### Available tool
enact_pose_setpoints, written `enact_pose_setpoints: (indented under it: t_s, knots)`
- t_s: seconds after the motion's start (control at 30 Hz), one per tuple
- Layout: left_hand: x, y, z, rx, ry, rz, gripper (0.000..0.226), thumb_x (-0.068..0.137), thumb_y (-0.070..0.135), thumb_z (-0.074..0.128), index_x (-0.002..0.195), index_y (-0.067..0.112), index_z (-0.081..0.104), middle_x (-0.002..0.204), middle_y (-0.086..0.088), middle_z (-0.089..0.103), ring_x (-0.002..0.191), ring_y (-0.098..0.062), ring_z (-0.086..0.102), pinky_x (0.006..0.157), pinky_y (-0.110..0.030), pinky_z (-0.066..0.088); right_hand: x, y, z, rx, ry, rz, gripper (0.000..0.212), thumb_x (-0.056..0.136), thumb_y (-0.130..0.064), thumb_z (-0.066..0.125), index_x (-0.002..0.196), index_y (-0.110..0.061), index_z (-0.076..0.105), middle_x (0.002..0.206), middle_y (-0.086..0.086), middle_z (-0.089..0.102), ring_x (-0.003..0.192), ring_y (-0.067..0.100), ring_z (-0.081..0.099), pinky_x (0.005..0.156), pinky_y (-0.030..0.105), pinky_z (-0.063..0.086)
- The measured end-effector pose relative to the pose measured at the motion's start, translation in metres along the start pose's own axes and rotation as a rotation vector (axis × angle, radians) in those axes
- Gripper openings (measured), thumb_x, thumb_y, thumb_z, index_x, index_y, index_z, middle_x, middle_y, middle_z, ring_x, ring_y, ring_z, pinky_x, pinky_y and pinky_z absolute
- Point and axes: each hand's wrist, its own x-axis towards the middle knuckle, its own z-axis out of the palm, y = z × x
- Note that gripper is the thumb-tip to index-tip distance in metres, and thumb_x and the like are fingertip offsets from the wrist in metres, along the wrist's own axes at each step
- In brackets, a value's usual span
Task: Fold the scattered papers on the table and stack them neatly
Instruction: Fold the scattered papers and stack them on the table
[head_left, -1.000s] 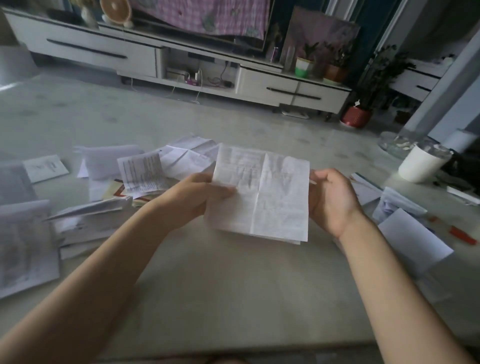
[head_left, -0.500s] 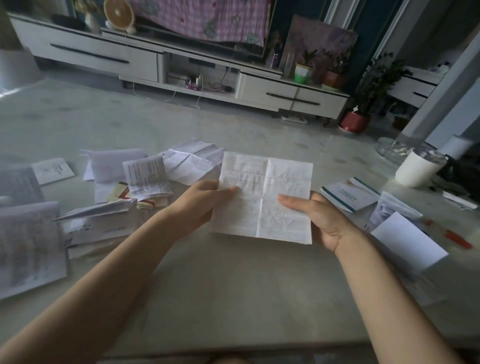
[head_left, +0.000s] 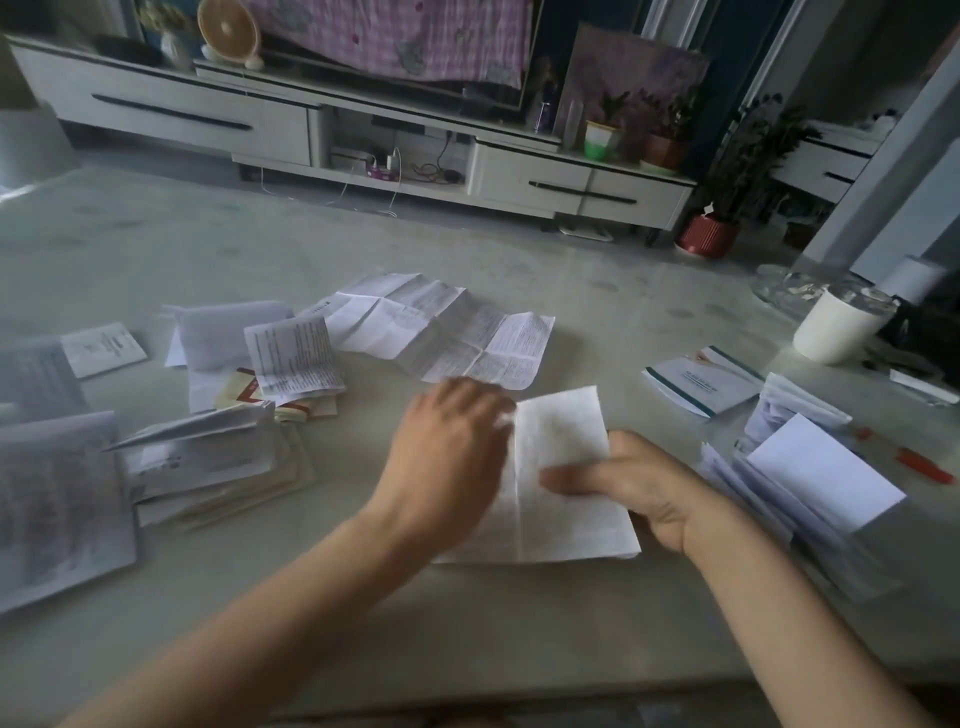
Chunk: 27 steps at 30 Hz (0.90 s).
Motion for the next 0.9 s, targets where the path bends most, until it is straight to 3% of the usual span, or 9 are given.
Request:
enact_pose_setpoints:
  t_s: [0.1, 0.17, 0.23, 0.3, 0.37, 0.53, 0.7, 0.8, 0.9]
  knots:
    - [-0.027, 0.009, 0.024, 0.212, -0.238, 0.095, 0.044, 0.084, 0.032, 0.036, 0.099, 0.009, 0.07, 0.108, -0.011, 0.068, 0.102, -0.03, 0.065, 0.088, -0.043, 0.049, -0.008, 0.008, 0.006, -0.287, 0.104, 0.002, 0.032, 0.07, -0.022, 0.079, 0.097, -0.007, 0.068, 0.096, 0.009, 0.072, 0.094, 0.026, 0.067, 0.089, 0.042, 0.052]
    - [-0.034, 0.008, 0.029, 0.281, -0.32, 0.077, 0.049, 0.084, 0.032, 0.035, 0.105, 0.006, 0.069, 0.113, -0.015, 0.067, 0.106, -0.032, 0.064, 0.085, -0.052, 0.05, -0.007, 0.011, 0.011, -0.832, 0.573, -0.174, 0.037, 0.071, -0.025, 0.077, 0.099, -0.008, 0.059, 0.099, 0.011, 0.065, 0.094, 0.032, 0.062, 0.081, 0.039, 0.051]
    - [-0.032, 0.009, 0.027, 0.282, -0.35, 0.063, 0.051, 0.083, 0.033, 0.035, 0.108, 0.004, 0.068, 0.114, -0.016, 0.066, 0.106, -0.033, 0.064, 0.084, -0.054, 0.049, -0.004, 0.013, 0.032, -0.975, 0.872, -0.568, 0.029, 0.075, -0.014, 0.061, 0.102, -0.004, 0.059, 0.1, 0.016, 0.062, 0.091, 0.035, 0.059, 0.078, 0.038, 0.044]
    - [-0.031, 0.011, 0.025, 0.27, -0.379, 0.095, 0.054, 0.078, 0.032, 0.036, 0.111, 0.001, 0.065, 0.113, -0.02, 0.066, 0.104, -0.036, 0.064, 0.082, -0.056, 0.049, 0.002, 0.015, 0.058, -0.774, 0.653, -0.655, 0.038, 0.081, -0.017, 0.038, 0.107, -0.003, 0.063, 0.108, 0.015, 0.064, 0.1, 0.031, 0.06, 0.089, 0.029, 0.039]
    - [-0.032, 0.009, 0.023, 0.281, -0.389, 0.136, 0.058, 0.074, 0.029, 0.036, 0.114, -0.003, 0.062, 0.112, -0.022, 0.065, 0.103, -0.039, 0.063, 0.079, -0.057, 0.05, 0.011, 0.022, 0.071, -0.586, 0.422, -0.522, 0.053, 0.085, -0.026, 0.026, 0.119, -0.004, 0.06, 0.123, 0.011, 0.061, 0.117, 0.025, 0.054, 0.102, 0.023, 0.031]
    - [-0.033, 0.002, 0.019, 0.243, -0.379, 0.164, 0.057, 0.077, 0.026, 0.036, 0.122, -0.002, 0.058, 0.121, -0.021, 0.062, 0.109, -0.036, 0.061, 0.084, -0.053, 0.049, 0.016, 0.027, 0.068, -0.814, 0.346, -0.427, 0.095, 0.068, -0.055, -0.01, 0.145, -0.016, 0.03, 0.153, 0.0, 0.027, 0.142, 0.011, 0.018, 0.114, 0.023, 0.0]
    - [-0.032, 0.004, 0.015, 0.238, -0.4, 0.132, 0.056, 0.079, 0.025, 0.032, 0.123, 0.002, 0.059, 0.121, -0.021, 0.062, 0.112, -0.035, 0.059, 0.092, -0.046, 0.041, 0.011, 0.026, 0.067, -0.948, 0.29, -0.299, 0.118, 0.052, -0.077, -0.028, 0.15, -0.02, 0.008, 0.158, -0.003, 0.006, 0.145, 0.008, -0.001, 0.115, 0.027, -0.008]
    - [-0.027, 0.009, 0.008, 0.264, -0.508, 0.005, 0.082, 0.075, 0.042, 0.001, 0.146, 0.009, 0.025, 0.152, -0.017, 0.025, 0.141, -0.029, 0.023, 0.114, -0.041, 0.013, 0.01, 0.03, 0.062, -0.998, 0.304, -0.261, 0.109, 0.057, -0.069, -0.022, 0.15, -0.022, 0.009, 0.159, -0.002, 0.002, 0.145, 0.01, -0.003, 0.117, 0.031, -0.009]
    - [-0.03, 0.003, 0.004, 0.281, -0.543, -0.165, 0.099, 0.062, 0.056, -0.017, 0.15, 0.015, 0.003, 0.158, -0.002, -0.004, 0.145, -0.014, -0.006, 0.115, -0.034, -0.009, 0.006, 0.035, 0.059, -1.049, 0.302, -0.254, 0.1, 0.062, -0.064, -0.018, 0.15, -0.024, 0.008, 0.159, -0.002, 0.001, 0.145, 0.011, -0.002, 0.116, 0.034, -0.009]
